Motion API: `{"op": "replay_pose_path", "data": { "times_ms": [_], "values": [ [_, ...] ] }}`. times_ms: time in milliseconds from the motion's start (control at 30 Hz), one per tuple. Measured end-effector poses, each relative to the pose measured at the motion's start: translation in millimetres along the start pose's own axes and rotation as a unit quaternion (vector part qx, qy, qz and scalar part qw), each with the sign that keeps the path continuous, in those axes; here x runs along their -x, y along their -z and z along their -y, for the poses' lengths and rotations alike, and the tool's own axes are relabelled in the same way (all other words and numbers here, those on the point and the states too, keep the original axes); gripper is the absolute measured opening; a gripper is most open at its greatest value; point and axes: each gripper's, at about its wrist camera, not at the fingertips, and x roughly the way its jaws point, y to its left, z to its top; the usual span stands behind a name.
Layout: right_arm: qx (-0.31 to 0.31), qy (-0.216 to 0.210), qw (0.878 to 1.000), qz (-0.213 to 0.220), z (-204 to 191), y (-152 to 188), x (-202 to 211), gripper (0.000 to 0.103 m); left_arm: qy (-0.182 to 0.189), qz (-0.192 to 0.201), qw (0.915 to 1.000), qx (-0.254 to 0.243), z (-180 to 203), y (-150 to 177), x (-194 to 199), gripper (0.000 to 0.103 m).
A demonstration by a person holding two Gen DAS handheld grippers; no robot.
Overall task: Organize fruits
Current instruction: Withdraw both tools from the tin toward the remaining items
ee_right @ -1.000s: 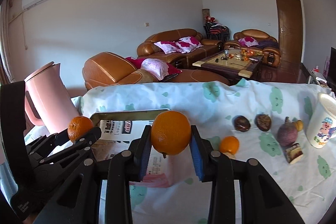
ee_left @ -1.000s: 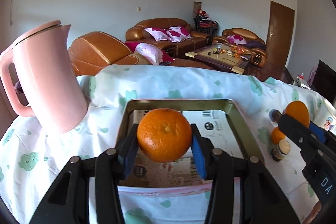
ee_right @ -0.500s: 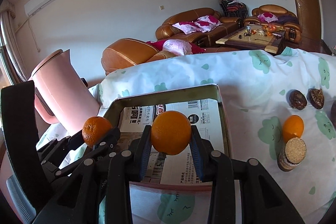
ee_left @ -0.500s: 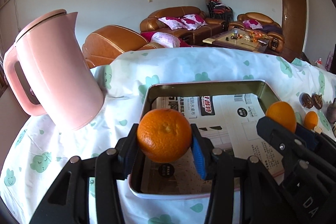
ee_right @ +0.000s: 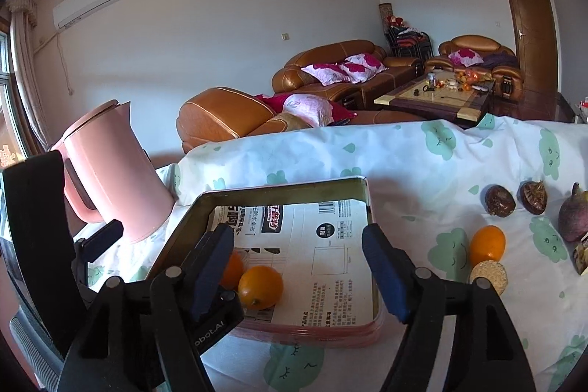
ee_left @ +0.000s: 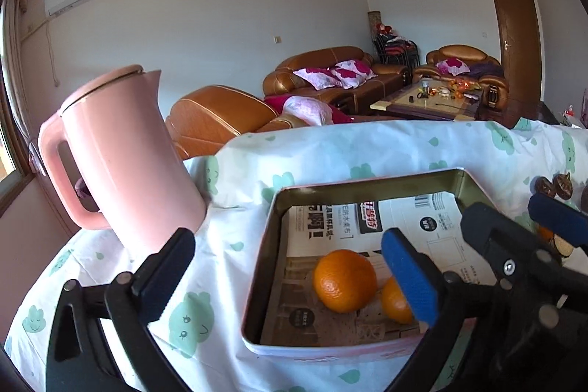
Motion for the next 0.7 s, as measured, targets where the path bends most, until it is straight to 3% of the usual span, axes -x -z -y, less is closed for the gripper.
{"op": "replay_pose_path", "data": {
  "times_ms": [333, 700],
  "values": [
    [0.007, 0.051, 0.998, 0.031, 16, -4, 21, 0.074, 0.013, -0.005, 0.9996, 0.026, -3, 3, -2, 0.103],
    [0.003, 0.093, 0.995, 0.031, 57, 0, 41, 0.074, 0.077, 0.003, 0.9968, 0.021, 19, 9, 15, 0.103]
  ]
}}
